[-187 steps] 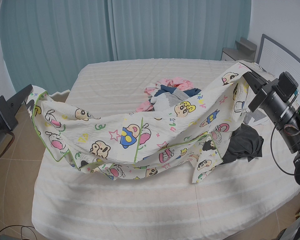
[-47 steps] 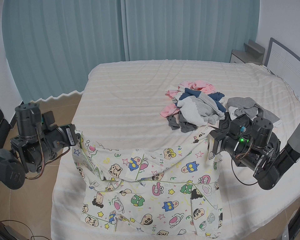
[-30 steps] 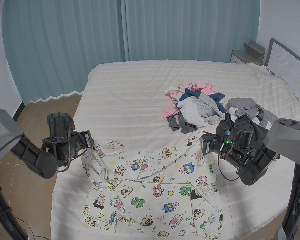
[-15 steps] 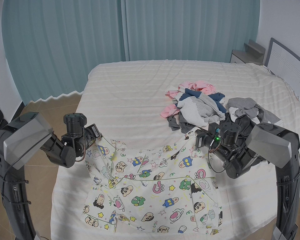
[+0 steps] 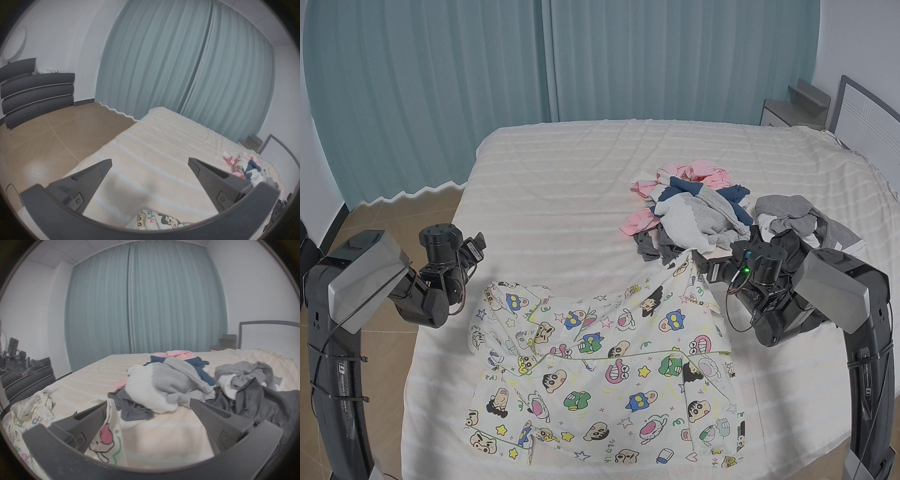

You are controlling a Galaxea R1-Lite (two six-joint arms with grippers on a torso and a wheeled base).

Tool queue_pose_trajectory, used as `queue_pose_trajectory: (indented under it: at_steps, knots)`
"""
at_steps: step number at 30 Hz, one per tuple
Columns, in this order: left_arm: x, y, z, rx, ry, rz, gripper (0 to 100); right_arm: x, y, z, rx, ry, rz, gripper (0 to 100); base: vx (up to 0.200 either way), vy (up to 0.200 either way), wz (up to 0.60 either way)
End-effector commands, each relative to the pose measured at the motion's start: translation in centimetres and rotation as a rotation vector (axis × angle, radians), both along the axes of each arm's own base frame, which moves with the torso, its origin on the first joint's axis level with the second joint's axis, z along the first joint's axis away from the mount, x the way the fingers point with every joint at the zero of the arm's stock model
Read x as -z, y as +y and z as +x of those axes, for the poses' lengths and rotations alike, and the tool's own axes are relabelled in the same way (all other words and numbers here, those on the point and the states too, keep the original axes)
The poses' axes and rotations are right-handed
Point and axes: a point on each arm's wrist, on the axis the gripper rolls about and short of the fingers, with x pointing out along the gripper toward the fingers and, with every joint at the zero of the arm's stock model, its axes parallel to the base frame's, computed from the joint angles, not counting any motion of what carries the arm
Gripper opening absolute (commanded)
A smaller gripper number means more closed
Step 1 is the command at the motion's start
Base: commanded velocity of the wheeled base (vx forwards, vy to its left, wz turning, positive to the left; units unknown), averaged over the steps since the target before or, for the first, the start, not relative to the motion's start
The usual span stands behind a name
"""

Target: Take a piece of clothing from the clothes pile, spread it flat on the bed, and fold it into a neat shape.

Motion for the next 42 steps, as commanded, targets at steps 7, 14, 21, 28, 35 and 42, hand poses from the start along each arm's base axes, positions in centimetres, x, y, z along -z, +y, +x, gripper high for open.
queue_pose_trajectory:
  at_steps: [7,14,21,28,35,42]
  knots:
    - [-4.4,1.5,-6.6,0.16,0.106,-0.05,100,-1.4,-4.8,-1.8,0.165,0.069,0.087,100,0.0,0.0,0.0]
    - [-3.0,2.2,-10.7,0.23,0.247,-0.088,100,0.1,-6.1,-2.1,0.199,0.132,0.094,100,0.0,0.0,0.0]
    - [-3.1,3.1,-13.6,0.358,0.294,-0.229,100,-1.4,-7.4,-4.3,0.24,0.16,0.192,100,0.0,0.0,0.0]
    - [-3.9,1.3,-13.0,0.368,0.325,-0.387,100,-3.0,-5.3,-10.4,0.19,0.261,0.305,100,0.0,0.0,0.0]
    - [-2.3,-0.7,-10.8,0.375,0.404,-0.447,100,-6.1,-3.4,-18.5,0.102,0.28,0.351,100,0.0,0.0,0.0]
    - [-0.6,1.0,-10.3,0.327,0.431,-0.447,100,-7.4,-4.5,-23.7,0.123,0.267,0.379,100,0.0,0.0,0.0]
